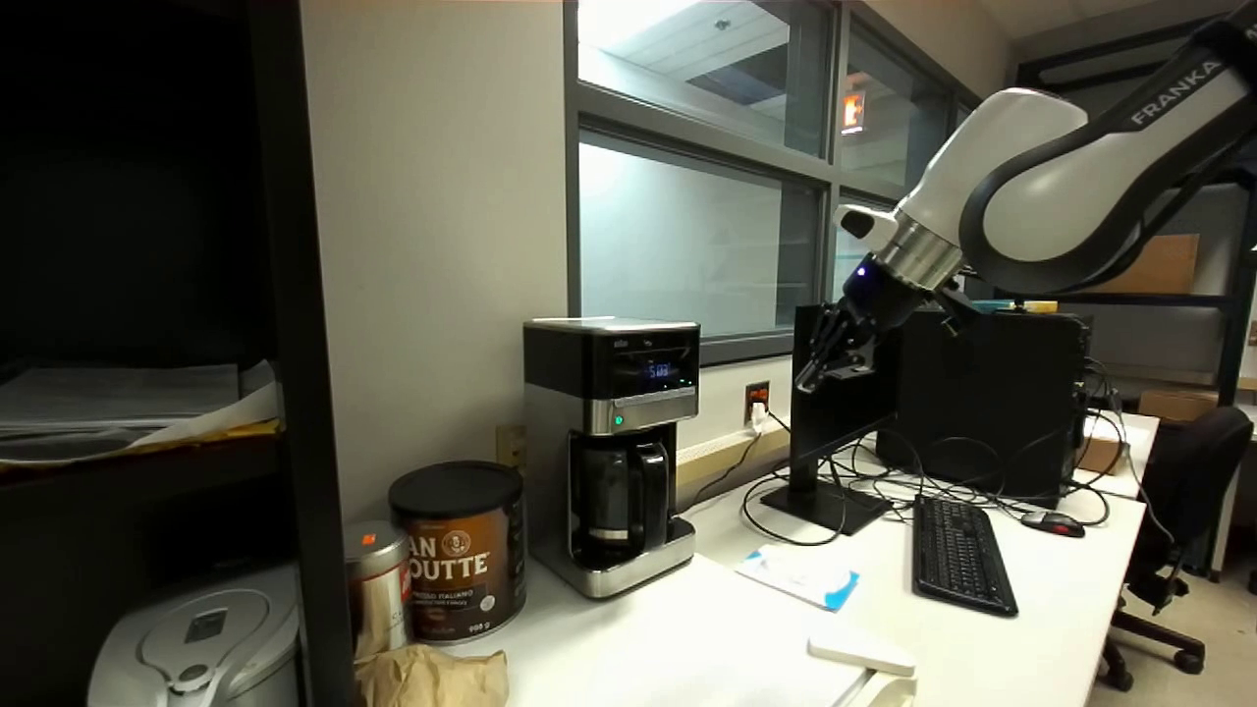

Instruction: Press a button on the right side of the coffee machine

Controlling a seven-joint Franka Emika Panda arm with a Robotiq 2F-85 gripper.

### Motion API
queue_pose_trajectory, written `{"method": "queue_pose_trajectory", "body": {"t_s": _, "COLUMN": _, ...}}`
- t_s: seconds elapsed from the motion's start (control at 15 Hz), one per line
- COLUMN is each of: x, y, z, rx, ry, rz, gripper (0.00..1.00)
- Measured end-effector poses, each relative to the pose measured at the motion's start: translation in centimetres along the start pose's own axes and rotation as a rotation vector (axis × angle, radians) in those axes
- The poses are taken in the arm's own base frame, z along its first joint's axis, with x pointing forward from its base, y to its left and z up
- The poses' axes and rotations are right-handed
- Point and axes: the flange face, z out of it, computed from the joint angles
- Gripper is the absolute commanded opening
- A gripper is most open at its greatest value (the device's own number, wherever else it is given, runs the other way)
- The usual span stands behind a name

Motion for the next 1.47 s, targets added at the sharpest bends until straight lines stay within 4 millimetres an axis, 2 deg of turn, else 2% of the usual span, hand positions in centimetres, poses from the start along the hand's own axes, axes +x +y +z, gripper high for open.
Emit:
{"method": "queue_pose_trajectory", "body": {"t_s": 0.27, "x": 1.4, "y": 0.8, "z": 2.1, "rx": -0.019, "ry": 0.022, "rz": -0.035, "gripper": 0.00}}
{"method": "queue_pose_trajectory", "body": {"t_s": 0.73, "x": 1.9, "y": 2.3, "z": 5.3, "rx": -0.055, "ry": 0.040, "rz": -0.052, "gripper": 0.00}}
{"method": "queue_pose_trajectory", "body": {"t_s": 1.47, "x": 3.2, "y": 3.1, "z": 7.6, "rx": -0.075, "ry": 0.085, "rz": -0.046, "gripper": 0.00}}
